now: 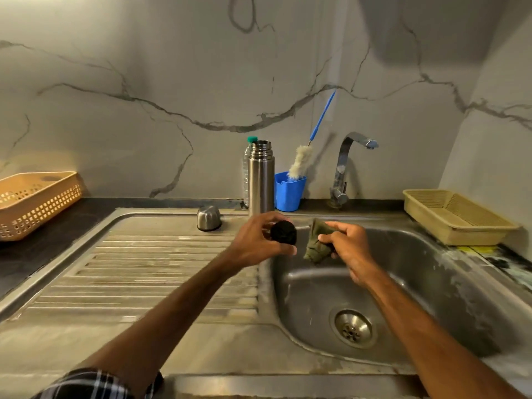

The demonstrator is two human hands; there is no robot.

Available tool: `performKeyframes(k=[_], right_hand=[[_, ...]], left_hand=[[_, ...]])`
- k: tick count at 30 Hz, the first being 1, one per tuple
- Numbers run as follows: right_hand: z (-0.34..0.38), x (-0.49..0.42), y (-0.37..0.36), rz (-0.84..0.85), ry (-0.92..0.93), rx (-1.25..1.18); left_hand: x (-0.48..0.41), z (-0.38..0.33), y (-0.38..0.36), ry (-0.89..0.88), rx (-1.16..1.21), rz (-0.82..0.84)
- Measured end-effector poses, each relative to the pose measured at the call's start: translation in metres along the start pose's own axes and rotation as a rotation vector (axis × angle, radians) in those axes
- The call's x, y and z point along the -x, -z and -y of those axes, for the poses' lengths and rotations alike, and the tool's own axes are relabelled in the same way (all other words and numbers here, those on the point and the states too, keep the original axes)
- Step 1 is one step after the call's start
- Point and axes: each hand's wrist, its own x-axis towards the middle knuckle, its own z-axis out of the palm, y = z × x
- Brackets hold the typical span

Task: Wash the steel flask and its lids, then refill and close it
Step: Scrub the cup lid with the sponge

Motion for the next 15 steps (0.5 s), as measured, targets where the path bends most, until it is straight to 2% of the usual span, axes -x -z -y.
performKeyframes(k=[3, 6, 11, 15], right_hand=[[-0.001, 0.004, 0.023, 0.001, -0.067, -0.184], [-0.005, 0.004, 0.038, 0.003, -0.114, -0.316], [-0.008, 0.004, 0.028, 0.044, -0.054, -0.180], [-0.009, 0.004, 0.026, 0.026, -0.009, -0.125]], left_hand=[[-0.007, -0.014, -0.025, -0.034, 0.046, 0.057], [-0.014, -0.019, -0.048, -0.046, 0.071, 0.019], [-0.016, -0.008, -0.069, 0.015, 0.140, -0.111], [-0.014, -0.001, -0.067, -0.080, 0.090, -0.127]])
